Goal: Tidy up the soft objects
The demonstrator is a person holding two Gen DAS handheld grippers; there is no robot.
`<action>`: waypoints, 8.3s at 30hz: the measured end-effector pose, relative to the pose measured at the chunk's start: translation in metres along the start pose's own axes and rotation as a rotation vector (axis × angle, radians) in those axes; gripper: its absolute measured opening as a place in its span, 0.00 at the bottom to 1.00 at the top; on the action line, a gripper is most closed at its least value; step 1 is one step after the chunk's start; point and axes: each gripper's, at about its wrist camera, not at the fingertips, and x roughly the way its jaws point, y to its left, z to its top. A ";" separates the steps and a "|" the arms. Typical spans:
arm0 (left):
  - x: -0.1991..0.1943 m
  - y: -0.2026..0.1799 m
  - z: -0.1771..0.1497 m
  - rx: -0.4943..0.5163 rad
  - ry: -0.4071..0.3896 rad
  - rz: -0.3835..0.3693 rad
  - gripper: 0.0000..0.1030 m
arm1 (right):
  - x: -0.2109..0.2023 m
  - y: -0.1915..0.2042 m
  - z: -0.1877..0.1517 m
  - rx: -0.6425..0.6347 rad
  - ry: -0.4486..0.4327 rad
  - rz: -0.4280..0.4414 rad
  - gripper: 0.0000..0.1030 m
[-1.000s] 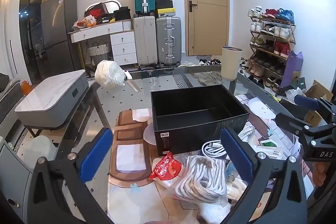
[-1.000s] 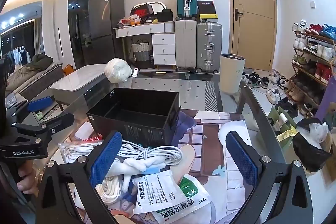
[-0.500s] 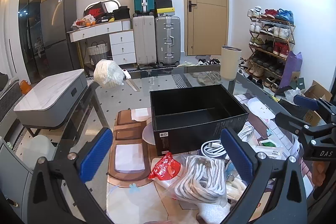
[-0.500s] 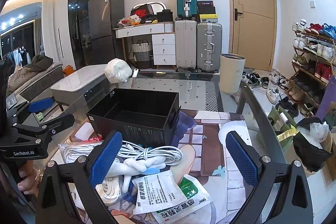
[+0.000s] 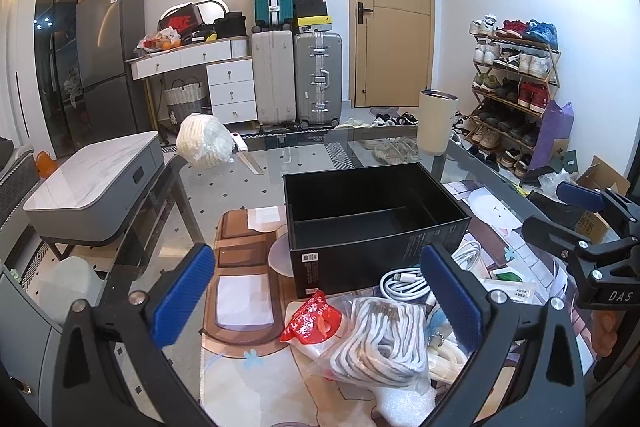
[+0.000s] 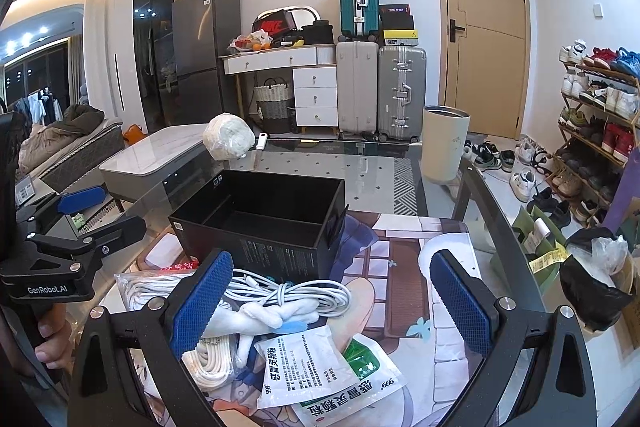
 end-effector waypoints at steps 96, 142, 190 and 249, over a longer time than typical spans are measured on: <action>-0.004 -0.017 0.002 0.231 0.209 -0.276 0.39 | 0.016 0.018 0.005 -0.151 0.306 0.213 0.03; -0.002 -0.013 0.005 0.162 0.186 -0.286 0.39 | 0.033 0.029 -0.013 -0.248 0.347 0.240 0.08; -0.010 -0.010 0.021 0.138 0.089 -0.299 0.39 | 0.023 0.030 0.008 -0.250 0.316 0.230 0.04; 0.107 0.000 0.054 0.088 0.277 -0.232 0.53 | 0.133 0.038 0.065 -0.103 0.332 0.124 0.24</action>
